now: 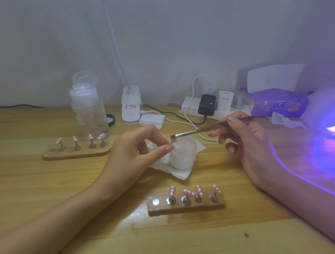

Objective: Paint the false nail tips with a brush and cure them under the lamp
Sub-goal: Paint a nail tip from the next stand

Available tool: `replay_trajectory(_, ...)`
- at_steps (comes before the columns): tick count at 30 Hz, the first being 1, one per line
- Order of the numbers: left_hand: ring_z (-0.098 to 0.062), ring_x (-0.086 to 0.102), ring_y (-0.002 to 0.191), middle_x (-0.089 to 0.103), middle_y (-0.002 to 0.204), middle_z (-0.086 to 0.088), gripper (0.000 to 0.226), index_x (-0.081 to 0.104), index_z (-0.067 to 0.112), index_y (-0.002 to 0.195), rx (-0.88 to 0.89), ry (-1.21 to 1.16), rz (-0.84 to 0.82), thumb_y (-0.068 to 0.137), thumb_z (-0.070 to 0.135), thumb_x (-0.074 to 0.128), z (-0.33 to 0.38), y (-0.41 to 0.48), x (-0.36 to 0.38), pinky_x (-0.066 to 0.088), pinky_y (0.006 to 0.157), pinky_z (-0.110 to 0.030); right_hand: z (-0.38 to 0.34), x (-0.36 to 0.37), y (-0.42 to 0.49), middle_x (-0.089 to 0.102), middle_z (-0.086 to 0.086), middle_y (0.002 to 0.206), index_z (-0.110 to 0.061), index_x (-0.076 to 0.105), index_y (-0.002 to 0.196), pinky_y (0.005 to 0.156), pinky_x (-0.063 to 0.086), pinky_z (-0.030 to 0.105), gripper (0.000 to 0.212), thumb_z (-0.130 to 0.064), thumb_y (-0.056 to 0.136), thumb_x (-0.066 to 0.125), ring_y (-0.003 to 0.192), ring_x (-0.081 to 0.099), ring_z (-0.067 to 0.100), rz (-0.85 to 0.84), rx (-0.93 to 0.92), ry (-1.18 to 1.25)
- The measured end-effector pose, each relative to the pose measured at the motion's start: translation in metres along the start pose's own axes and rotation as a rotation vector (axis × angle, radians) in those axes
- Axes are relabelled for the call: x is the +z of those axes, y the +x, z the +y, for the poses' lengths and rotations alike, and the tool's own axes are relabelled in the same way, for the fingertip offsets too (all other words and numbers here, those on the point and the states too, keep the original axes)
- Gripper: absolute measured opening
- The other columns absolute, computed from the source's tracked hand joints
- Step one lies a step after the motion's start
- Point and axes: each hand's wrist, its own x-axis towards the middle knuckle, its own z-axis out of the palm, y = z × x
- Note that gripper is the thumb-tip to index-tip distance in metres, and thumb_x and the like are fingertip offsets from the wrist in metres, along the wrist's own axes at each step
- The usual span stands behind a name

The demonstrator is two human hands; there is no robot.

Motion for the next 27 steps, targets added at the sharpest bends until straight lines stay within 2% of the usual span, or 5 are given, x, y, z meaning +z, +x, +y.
replay_trajectory(5,-0.001,0.042,0.049,0.061,0.067,0.027,0.01,0.069,0.024,0.078,0.01,0.005,0.005,0.082,0.032,0.075,-0.0008,0.0,0.0006,0.032,0.05,-0.006,0.0013,-0.0009,0.0014,0.07,0.006,0.066,-0.021,0.059,0.075,0.043,0.033,0.015,0.028,-0.016,0.101,0.048,0.054,0.051,0.007,0.088,0.047,-0.019)
replay_trajectory(10,-0.002,0.043,0.049,0.061,0.068,0.028,0.01,0.069,0.025,0.079,0.014,0.007,0.005,0.083,0.032,0.075,-0.0009,0.0005,0.0005,0.033,0.051,-0.006,0.0,0.0011,0.0003,0.074,0.007,0.075,-0.024,0.062,0.077,0.046,0.036,0.015,0.028,-0.02,0.101,0.049,0.058,0.055,0.007,0.026,0.024,0.003)
replay_trajectory(14,-0.001,0.043,0.049,0.059,0.065,0.03,0.009,0.069,0.026,0.079,0.027,0.02,0.003,0.084,0.029,0.075,-0.0003,0.0001,0.0,0.033,0.05,-0.006,0.0016,-0.0006,0.002,0.07,0.004,0.065,-0.02,0.058,0.077,0.042,0.032,0.016,0.026,-0.016,0.101,0.048,0.051,0.05,0.006,0.093,0.052,-0.032)
replay_trajectory(19,-0.002,0.041,0.048,0.058,0.064,0.031,0.009,0.068,0.025,0.079,0.037,0.012,0.003,0.084,0.028,0.075,0.0001,-0.0003,0.0004,0.032,0.051,-0.005,0.002,0.0,0.0015,0.073,0.008,0.073,-0.023,0.061,0.077,0.044,0.035,0.016,0.028,-0.019,0.102,0.048,0.054,0.053,0.008,0.028,0.028,0.01)
replay_trajectory(27,-0.002,0.042,0.049,0.06,0.066,0.029,0.011,0.069,0.024,0.08,0.042,0.014,0.004,0.082,0.033,0.074,-0.0003,0.0003,0.0005,0.033,0.052,-0.006,0.0011,-0.001,0.0019,0.074,0.006,0.074,-0.017,0.057,0.084,0.041,0.032,0.015,0.021,-0.019,0.102,0.047,0.048,0.05,0.007,0.036,0.033,0.035)
